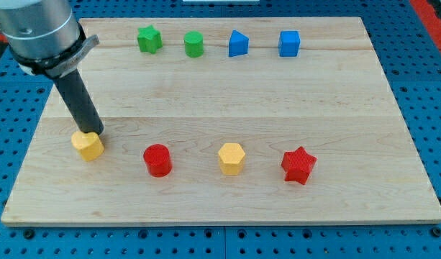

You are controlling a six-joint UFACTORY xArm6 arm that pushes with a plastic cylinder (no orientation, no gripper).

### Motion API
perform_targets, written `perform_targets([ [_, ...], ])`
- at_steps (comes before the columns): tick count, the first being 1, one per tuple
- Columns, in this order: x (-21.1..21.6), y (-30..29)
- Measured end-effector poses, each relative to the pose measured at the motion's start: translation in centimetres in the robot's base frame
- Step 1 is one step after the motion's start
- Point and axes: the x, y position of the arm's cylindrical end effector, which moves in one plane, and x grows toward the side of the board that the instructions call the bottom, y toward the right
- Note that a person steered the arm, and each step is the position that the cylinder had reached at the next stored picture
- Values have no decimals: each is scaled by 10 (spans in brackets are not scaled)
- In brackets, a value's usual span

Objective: Slide the red circle down a bit

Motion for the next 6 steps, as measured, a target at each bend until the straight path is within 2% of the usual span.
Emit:
perform_targets([
  [3, 20, 0],
  [4, 13, 21],
  [5, -4, 70],
  [6, -4, 87],
])
